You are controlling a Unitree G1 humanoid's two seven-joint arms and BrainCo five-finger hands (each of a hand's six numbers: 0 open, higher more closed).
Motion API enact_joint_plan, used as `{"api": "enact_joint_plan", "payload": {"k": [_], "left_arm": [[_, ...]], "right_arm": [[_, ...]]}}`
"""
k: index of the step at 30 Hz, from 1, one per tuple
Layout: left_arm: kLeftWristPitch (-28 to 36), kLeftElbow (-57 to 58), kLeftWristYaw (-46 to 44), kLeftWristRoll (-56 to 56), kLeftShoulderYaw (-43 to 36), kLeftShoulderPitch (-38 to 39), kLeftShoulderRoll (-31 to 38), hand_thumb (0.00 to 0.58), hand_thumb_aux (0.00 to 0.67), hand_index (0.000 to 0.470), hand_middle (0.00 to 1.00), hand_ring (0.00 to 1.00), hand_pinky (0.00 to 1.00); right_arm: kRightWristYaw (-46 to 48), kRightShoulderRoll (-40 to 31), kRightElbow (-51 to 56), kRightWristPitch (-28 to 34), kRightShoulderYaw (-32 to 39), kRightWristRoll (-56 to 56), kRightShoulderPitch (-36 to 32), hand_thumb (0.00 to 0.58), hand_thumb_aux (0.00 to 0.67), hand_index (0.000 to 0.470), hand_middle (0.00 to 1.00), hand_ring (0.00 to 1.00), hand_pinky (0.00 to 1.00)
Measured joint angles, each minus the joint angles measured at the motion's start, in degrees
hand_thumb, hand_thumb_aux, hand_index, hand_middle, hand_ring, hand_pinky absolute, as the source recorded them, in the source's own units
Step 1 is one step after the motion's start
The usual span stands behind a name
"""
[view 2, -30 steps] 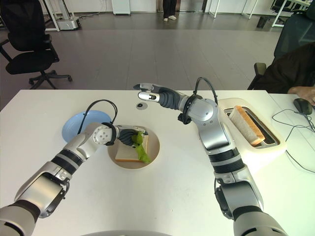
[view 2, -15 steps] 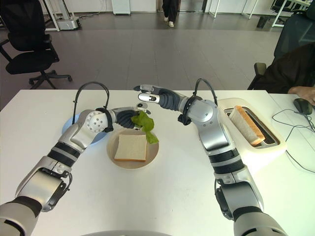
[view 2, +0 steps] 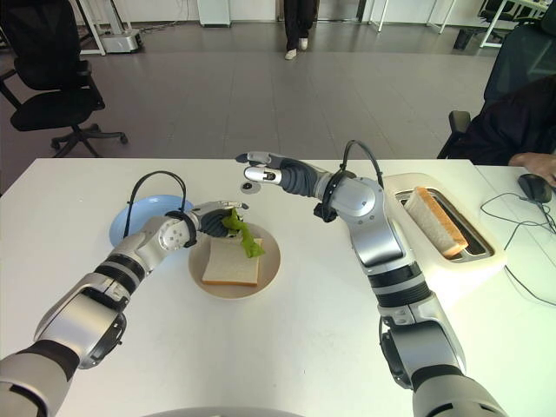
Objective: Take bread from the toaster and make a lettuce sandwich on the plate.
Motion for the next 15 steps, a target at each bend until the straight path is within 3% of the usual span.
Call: {"api": "enact_joint_plan", "payload": {"k": [1,2,3,10,15], "left_arm": [[-0.34,1.34,0.2,0.2,-0.41,-0.09,-0.1,0.366,0.263,0.184,0.0,0.0,0.0],[-0.6,2.33,0.47,0.44,-0.59,-0.2,-0.15,0.083,0.05,0.035,0.0,0.0,0.0],[-1.21,3.02,0.74,0.45,-0.78,-0.34,-0.17,0.0,0.0,0.0,0.0,0.0,0.0],[-2.27,3.05,-0.6,-0.11,-1.18,-0.39,-0.06,0.0,0.0,0.0,0.0,0.0,0.0],[-2.53,-3.41,-4.43,-1.41,-0.21,-0.14,1.37,0.0,0.0,0.0,0.0,0.0,0.0]], "right_arm": [[0.0,0.0,-0.07,0.0,0.0,0.0,0.02,0.0,0.0,0.0,0.0,0.0,0.0],[0.0,0.0,-0.11,0.01,0.0,0.01,0.04,0.0,0.0,0.0,0.0,0.0,0.0],[0.0,0.01,-0.16,0.01,0.0,0.01,0.07,0.0,0.0,0.0,0.0,0.0,0.0],[0.0,0.02,-0.74,0.1,0.0,0.0,0.5,0.0,0.0,0.0,0.0,0.0,0.0],[-0.02,0.06,-0.84,0.39,0.02,0.0,0.63,0.0,0.0,0.0,0.0,0.0,0.0]]}}
